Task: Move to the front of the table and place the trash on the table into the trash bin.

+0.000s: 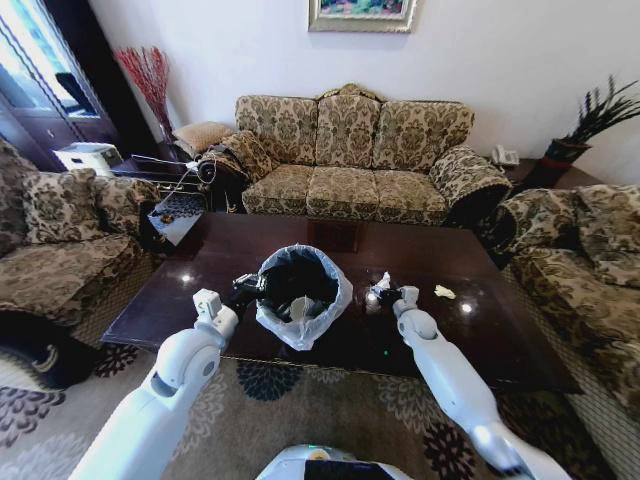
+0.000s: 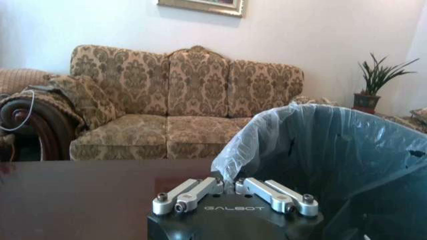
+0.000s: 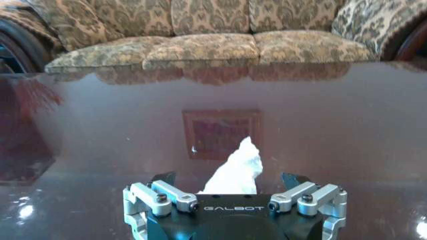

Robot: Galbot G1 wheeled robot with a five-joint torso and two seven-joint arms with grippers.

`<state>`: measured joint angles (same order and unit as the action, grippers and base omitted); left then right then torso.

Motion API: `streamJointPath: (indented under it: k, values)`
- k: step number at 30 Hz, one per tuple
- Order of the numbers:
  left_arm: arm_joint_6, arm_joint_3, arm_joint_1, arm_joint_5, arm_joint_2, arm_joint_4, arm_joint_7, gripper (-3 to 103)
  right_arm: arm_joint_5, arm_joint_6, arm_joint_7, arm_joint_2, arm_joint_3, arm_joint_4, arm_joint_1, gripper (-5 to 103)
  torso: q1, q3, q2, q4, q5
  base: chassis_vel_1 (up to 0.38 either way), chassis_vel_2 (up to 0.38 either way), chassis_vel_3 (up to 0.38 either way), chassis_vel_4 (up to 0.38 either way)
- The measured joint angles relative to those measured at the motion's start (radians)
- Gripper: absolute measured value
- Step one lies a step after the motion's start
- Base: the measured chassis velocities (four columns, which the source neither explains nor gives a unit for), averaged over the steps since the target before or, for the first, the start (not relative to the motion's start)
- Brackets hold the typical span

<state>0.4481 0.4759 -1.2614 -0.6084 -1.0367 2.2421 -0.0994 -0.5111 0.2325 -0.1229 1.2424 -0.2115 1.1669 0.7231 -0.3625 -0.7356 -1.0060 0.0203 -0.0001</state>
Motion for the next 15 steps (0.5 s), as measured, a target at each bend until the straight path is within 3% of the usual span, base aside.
streamJointPath:
  k: [4, 11, 15]
  values:
    - [0.0, -0.004, -0.001, 0.0, 0.003, -0.003, 0.001, 3, 0.041, -0.052, 0.07, 0.042, -0.025, -0.138, -0.048, 100, 0.0, 0.0, 0.0, 0.0001, -0.0001, 0.0, 0.0, 0.0, 0.0]
    - [0.0, -0.004, 0.008, -0.006, 0.013, -0.008, 0.002, 3, 0.057, -0.084, 0.102, 0.082, -0.045, -0.233, -0.093, 102, 0.0, 0.0, 0.0, -0.0001, -0.0006, 0.0, 0.0, 0.0, 0.0]
    - [0.0, 0.002, 0.008, -0.009, 0.019, -0.008, 0.002, 3, 0.062, -0.09, 0.111, 0.087, -0.044, -0.243, -0.097, 92, 0.0, 0.0, 0.0, -0.0001, -0.0007, 0.0, 0.0, 0.0, 0.0]
